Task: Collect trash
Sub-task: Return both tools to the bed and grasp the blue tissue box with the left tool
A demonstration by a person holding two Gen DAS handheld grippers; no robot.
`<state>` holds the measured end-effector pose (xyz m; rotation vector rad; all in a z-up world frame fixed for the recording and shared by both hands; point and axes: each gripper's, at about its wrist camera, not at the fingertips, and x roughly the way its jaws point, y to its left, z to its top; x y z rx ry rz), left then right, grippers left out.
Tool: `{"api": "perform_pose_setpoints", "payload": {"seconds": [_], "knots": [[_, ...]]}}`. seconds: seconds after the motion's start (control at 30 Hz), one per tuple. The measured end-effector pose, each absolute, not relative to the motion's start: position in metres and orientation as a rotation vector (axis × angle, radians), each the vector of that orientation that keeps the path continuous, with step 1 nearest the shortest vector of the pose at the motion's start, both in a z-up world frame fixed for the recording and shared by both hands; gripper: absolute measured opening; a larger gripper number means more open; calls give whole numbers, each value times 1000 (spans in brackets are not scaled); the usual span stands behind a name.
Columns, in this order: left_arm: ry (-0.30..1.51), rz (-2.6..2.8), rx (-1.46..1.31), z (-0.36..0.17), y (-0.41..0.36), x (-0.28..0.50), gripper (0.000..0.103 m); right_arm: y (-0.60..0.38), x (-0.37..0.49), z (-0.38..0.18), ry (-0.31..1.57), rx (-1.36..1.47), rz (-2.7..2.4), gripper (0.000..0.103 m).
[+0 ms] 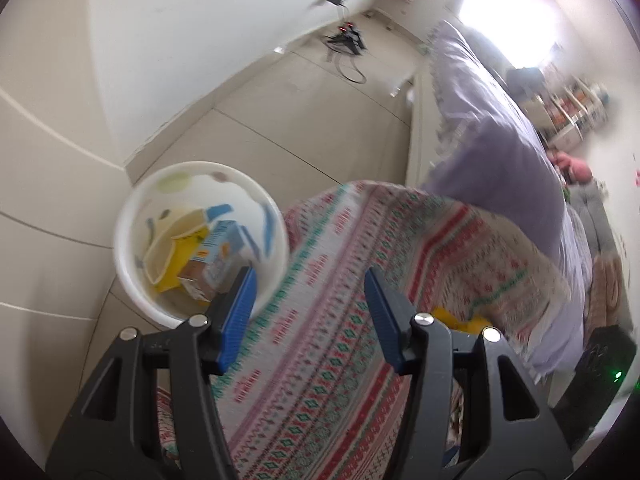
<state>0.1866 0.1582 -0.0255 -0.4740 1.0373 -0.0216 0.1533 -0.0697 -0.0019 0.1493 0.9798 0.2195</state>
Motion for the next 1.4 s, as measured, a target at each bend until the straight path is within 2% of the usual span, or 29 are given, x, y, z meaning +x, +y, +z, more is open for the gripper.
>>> {"api": "perform_pose_setpoints", "payload": {"seconds": [0.2, 0.37, 0.77, 0.97, 1.13, 1.4], "knots": [[1069, -148, -328, -23, 95, 180, 58, -147, 119, 19, 970, 204, 134, 72], [1095, -248, -163, -29, 36, 165, 58, -199, 101, 9, 1001, 249, 67, 72], [1305, -602, -14, -69, -84, 91, 59, -309, 59, 1, 1039, 322, -94, 72], [1411, -610, -29, -101, -104, 78, 59, -329, 47, -13, 1099, 331, -111, 72], [1463, -573, -144, -115, -98, 85, 59, -328, 42, -20, 1120, 317, -109, 72], [1473, -512, -230, -126, -93, 93, 59, -331, 44, -27, 1135, 328, -112, 72]]}}
